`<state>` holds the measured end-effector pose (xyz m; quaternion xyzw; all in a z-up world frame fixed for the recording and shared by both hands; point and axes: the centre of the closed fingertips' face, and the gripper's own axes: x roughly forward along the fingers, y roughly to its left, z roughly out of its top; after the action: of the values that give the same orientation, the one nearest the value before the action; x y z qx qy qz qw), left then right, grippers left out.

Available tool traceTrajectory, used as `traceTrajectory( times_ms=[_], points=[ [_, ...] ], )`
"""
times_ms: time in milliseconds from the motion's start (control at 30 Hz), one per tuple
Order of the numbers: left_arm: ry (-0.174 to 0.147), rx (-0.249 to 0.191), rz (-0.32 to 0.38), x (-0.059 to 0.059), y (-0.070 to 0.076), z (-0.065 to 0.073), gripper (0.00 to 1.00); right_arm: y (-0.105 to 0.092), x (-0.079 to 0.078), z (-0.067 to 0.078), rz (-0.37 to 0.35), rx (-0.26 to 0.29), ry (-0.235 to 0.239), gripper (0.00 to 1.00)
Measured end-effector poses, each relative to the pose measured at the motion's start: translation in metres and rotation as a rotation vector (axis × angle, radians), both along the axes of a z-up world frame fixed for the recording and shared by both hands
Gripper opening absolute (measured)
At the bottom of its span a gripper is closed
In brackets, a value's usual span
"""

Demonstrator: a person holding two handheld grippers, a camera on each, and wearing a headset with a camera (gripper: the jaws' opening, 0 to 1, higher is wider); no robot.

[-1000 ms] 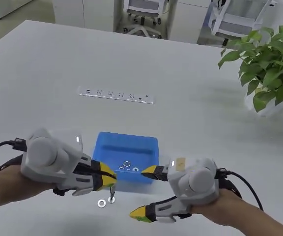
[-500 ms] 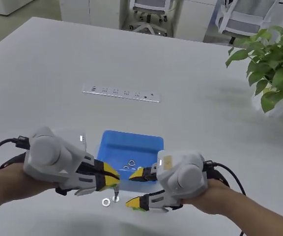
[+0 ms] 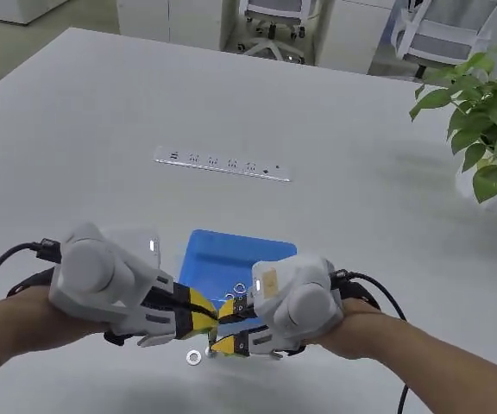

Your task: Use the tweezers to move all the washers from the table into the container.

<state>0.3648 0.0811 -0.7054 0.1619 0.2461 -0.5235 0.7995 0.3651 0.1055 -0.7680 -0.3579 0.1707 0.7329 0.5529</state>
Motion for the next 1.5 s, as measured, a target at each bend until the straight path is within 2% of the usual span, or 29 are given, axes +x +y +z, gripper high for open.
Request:
traceTrajectory(
  times_ms=[267,500,900,1167,1400,1500],
  points=[
    [0.003,0.002,0.002,0.0022,0.0016,0.0003,0.06,0.0004,-0.0046,-0.0059,0.064,-0.035,0.0,0.11],
    [0.006,-0.006,-0.003,0.0007,-0.0016,0.0005,0.06,-0.0008,-0.0056,-0.0063,0.053,-0.038,0.017,0.1],
    [0.004,-0.007,-0.002,0.0019,-0.004,0.0011,0.06,-0.0018,-0.004,-0.0065,-0.006,-0.035,0.074,0.08],
    [0.005,-0.006,0.004,0.0028,-0.0034,0.0011,0.06,-0.0017,-0.0038,-0.0066,-0.012,-0.034,0.08,0.08],
    [0.012,0.0,0.005,0.0009,-0.0023,-0.0011,0.15,-0.0029,-0.0016,-0.0056,-0.02,-0.038,0.076,0.08],
    [0.019,-0.012,0.02,0.0005,-0.0007,-0.0001,0.2,-0.0034,-0.0018,-0.0033,-0.024,-0.034,0.078,0.08]
  ],
)
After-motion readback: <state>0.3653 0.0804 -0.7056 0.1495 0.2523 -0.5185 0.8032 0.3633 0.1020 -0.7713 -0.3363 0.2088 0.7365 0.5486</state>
